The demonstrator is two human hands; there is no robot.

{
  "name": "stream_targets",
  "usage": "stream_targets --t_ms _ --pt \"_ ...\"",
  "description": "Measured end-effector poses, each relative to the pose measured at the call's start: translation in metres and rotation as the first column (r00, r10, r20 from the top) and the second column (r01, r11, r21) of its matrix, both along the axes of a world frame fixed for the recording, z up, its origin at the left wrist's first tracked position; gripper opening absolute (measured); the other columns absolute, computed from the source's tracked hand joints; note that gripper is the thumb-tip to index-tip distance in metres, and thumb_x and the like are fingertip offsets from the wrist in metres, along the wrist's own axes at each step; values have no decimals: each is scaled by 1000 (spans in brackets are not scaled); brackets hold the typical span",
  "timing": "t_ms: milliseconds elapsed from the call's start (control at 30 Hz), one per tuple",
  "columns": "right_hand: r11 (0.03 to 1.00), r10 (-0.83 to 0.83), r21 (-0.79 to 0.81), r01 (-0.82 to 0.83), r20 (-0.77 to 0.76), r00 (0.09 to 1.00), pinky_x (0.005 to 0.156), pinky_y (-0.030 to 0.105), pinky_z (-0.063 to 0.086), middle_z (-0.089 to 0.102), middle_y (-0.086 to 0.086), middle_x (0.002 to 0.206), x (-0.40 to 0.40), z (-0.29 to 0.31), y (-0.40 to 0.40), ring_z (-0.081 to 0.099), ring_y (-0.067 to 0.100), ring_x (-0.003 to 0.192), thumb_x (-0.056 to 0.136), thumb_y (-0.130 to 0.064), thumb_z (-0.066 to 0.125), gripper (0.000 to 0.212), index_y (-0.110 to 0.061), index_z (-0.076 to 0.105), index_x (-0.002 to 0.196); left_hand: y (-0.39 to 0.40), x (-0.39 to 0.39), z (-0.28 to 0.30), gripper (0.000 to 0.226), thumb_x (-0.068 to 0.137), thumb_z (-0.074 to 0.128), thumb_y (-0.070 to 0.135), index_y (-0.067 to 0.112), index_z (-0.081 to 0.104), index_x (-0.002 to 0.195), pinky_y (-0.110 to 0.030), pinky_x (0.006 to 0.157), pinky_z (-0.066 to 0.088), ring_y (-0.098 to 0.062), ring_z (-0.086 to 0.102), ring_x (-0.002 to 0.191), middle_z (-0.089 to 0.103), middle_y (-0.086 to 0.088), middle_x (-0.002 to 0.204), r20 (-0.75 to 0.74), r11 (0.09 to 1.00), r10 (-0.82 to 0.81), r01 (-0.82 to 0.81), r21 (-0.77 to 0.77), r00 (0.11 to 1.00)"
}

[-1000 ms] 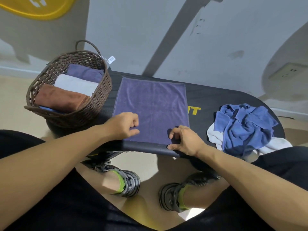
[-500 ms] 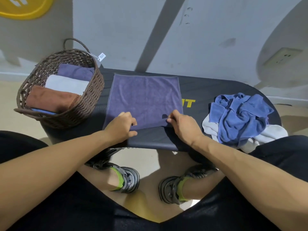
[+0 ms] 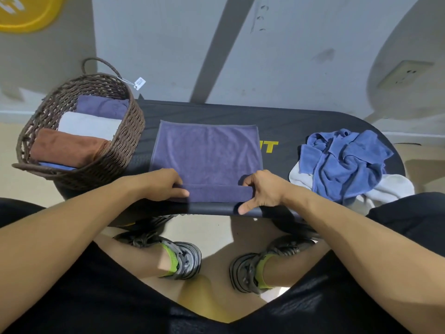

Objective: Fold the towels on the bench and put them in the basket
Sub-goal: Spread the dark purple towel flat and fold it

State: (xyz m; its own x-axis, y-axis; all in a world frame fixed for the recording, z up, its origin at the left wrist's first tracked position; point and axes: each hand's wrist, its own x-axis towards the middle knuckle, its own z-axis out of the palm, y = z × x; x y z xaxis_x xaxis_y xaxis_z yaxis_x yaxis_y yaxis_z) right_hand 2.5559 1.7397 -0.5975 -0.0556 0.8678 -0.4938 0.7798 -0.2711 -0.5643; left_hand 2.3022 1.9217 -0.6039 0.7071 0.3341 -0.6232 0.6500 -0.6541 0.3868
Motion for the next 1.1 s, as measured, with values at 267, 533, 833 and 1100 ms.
stream_targets --t_ms 267,533,833,1100 --pt "924 -276 -337 183 -255 927 52 26 39 56 -5 58 23 12 4 47 12 53 73 -26 87 22 -23 70 59 14 -2 16 64 74 52 79 21 55 48 -25 57 39 -6 43 45 48 10 47 -36 989 111 -114 -93 993" --pt "671 -668 -223 707 -596 446 88 38 55 73 19 102 32 7 7 67 26 90 77 -16 82 36 8 72 102 33 -10 16 63 90 61 53 16 40 43 -29 53 32 -15 36 50 36 4 48 185 882 455 -469 38 871" --pt "594 -742 -75 801 -435 510 74 42 52 63 9 76 28 -8 7 58 22 74 92 -12 67 17 -10 58 79 42 -23 24 12 88 72 12 2 66 89 -38 62 61 -26 73 70 74 -15 78 -25 698 682 -660 -278 731" --pt "715 -697 -245 654 -195 690 56 29 51 61 9 72 33 -5 -3 57 21 64 90 -19 68 15 -6 65 84 29 -23 20 18 99 56 18 0 60 102 -36 53 57 -28 71 63 68 -21 86 -114 697 638 -635 -333 761"
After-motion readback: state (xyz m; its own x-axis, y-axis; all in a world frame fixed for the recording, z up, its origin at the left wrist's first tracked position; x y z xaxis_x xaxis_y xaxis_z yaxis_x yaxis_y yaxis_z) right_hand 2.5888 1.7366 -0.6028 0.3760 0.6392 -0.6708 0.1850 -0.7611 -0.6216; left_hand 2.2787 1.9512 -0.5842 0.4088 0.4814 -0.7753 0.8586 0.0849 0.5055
